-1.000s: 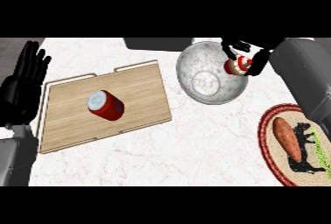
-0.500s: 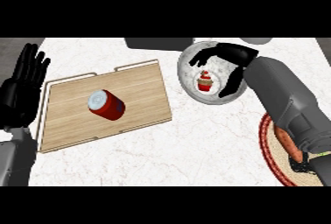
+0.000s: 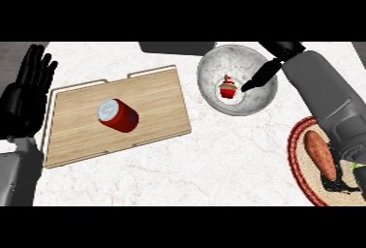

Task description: Pick the cupcake from the placemat and place it in the bowl

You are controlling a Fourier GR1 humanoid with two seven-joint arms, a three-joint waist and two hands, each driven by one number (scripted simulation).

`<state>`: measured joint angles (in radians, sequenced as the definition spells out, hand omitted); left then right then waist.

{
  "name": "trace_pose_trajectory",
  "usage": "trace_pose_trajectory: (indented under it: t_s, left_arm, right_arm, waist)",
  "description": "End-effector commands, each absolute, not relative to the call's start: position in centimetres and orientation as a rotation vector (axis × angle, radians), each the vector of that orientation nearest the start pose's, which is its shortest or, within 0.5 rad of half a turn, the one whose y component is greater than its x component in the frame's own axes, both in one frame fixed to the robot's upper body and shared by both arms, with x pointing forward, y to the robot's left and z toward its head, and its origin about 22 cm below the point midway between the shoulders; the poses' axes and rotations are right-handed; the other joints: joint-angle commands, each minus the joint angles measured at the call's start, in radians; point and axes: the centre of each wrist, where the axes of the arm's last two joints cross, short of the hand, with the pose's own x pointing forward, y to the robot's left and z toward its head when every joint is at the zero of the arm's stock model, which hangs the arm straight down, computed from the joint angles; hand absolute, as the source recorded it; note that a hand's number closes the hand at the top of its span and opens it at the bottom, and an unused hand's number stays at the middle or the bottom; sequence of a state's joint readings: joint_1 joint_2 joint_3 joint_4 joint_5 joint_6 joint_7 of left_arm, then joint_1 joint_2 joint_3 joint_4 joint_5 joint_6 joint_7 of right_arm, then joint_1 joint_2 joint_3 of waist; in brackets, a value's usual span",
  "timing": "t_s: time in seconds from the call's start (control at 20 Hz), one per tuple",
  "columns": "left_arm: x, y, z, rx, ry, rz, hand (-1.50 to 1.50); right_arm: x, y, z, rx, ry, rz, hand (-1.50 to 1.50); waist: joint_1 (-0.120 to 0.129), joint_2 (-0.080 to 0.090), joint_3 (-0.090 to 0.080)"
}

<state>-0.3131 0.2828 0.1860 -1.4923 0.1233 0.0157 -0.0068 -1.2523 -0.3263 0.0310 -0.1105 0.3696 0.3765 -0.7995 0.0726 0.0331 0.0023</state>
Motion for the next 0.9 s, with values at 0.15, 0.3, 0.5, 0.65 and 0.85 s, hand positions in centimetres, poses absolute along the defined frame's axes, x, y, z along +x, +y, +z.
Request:
trace_pose_trajectory:
  t_s: [0.15, 0.3, 0.5, 0.65, 0.85]
  left_arm:
    - [31.3, 30.1, 9.8, 0.143, -1.855, -0.035, 0.00]
    - [31.3, 30.1, 9.7, 0.138, -1.855, -0.026, 0.00]
    - [32.0, 29.5, 10.8, 0.135, -1.883, -0.050, 0.00]
    - [31.9, 29.2, 10.4, 0.114, -1.870, -0.061, 0.00]
    - [32.1, 29.1, 11.1, 0.117, -1.898, -0.047, 0.00]
  right_arm:
    - [46.7, -29.9, 15.2, 0.216, -1.827, 0.774, -1.50]
    - [46.2, -32.1, 15.6, 0.179, -1.838, 0.704, -1.50]
    - [45.7, -34.4, 16.5, 0.190, -1.841, 0.663, -1.50]
    - [45.5, -35.4, 17.6, 0.178, -1.867, 0.629, -1.50]
    - [44.7, -37.5, 17.8, 0.193, -1.839, 0.626, -1.50]
  waist:
    - [0.026, 0.018, 0.001]
    - [0.047, 0.034, 0.003]
    - [0.052, 0.042, 0.006]
    - [0.068, 0.052, 0.007]
    - [0.068, 0.054, 0.010]
